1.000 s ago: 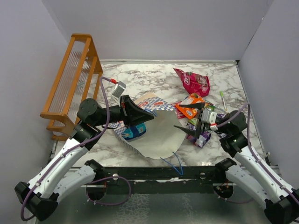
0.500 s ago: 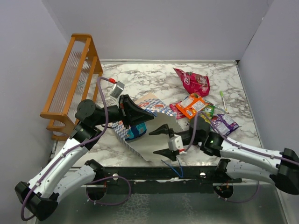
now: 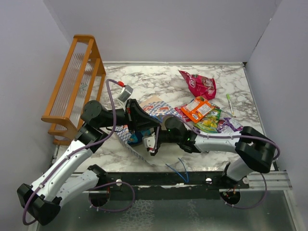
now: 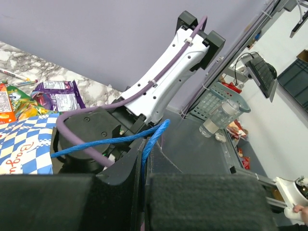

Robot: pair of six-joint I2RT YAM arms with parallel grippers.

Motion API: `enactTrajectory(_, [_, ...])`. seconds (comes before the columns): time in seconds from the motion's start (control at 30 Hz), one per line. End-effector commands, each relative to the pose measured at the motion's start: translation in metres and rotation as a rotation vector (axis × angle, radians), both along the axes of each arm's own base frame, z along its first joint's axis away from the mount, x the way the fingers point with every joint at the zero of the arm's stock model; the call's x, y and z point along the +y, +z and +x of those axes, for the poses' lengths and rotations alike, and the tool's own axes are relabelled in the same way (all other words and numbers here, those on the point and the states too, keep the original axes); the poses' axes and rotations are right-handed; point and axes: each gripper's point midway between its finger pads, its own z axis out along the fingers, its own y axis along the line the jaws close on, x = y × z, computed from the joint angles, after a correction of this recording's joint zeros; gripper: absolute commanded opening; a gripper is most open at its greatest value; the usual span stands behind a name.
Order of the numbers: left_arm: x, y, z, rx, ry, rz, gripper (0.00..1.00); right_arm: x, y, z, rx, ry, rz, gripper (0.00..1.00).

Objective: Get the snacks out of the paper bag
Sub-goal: Take out the snack from the paper bag.

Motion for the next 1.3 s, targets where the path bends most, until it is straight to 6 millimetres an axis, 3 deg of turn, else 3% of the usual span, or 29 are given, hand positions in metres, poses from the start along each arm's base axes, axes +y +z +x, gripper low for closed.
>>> enactTrajectory(0.0, [0.002, 0.011, -0.014, -0.07, -0.055, -0.026, 0.0, 0.021, 0.016, 0.027, -0.12, -0.056, 0.065, 1.0])
enactTrajectory(0.3, [0.004, 0.02, -0.02, -0.067, -0.068, -0.05, 0.0, 0.048, -0.013, 0.068, -0.154, -0.158, 0.012, 1.0])
enactTrajectory(0.47, [0.006, 0.023, -0.023, -0.068, -0.071, -0.057, 0.0, 0.049, -0.033, 0.092, -0.164, -0.265, -0.045, 0.97])
enactTrajectory(0.63, [0.007, 0.021, -0.025, -0.072, -0.069, -0.057, 0.0, 0.046, -0.043, 0.108, -0.164, -0.351, -0.09, 0.76])
enactTrajectory(0.8, [0.008, 0.007, -0.018, -0.062, -0.014, -0.006, 0.0, 0.05, -0.027, 0.113, -0.163, -0.377, -0.039, 0.46])
enactTrajectory(0.97, [0.019, -0.004, 0.0, -0.083, 0.163, 0.059, 0.0, 0.048, -0.018, 0.113, -0.17, -0.387, -0.01, 0.23])
enactTrajectory(1.27, [0.041, -0.04, 0.025, -0.053, 0.394, 0.145, 0.0, 0.035, 0.008, 0.092, -0.128, -0.346, 0.059, 0.02])
